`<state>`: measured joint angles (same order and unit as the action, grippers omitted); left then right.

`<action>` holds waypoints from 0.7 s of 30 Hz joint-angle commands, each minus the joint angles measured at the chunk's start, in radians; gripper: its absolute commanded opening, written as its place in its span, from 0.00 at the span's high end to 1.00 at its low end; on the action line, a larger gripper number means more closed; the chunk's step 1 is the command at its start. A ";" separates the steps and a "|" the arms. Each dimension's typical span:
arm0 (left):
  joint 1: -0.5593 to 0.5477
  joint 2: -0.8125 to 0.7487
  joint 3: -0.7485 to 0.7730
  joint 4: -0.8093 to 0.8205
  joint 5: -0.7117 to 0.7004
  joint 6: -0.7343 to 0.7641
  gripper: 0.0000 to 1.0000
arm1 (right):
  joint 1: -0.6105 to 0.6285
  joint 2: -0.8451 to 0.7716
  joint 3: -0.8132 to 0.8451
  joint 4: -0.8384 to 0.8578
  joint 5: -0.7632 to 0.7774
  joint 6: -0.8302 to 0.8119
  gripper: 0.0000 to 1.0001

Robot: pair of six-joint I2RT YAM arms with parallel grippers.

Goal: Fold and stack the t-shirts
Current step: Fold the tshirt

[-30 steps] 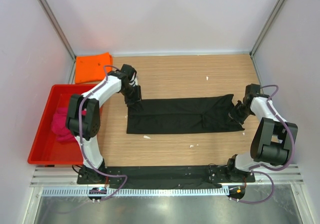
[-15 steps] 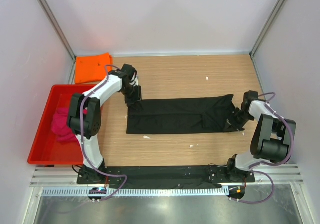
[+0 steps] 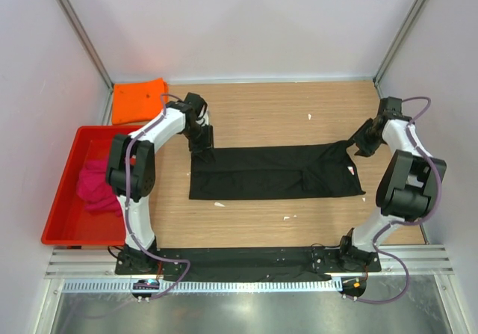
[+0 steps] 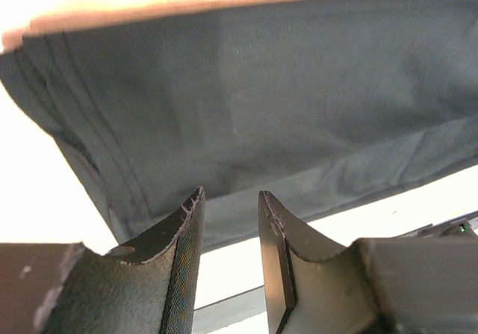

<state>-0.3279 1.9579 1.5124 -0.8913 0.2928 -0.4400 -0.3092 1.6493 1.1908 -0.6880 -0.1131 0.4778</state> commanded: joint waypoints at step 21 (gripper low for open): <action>0.118 0.225 0.141 0.031 0.049 -0.077 0.62 | -0.013 0.291 0.161 0.134 -0.017 -0.015 0.84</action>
<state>-0.2138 2.1754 1.6581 -0.8787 0.3252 -0.4992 -0.3103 1.9213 1.3426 -0.5827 -0.1341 0.4603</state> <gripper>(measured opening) 0.376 0.200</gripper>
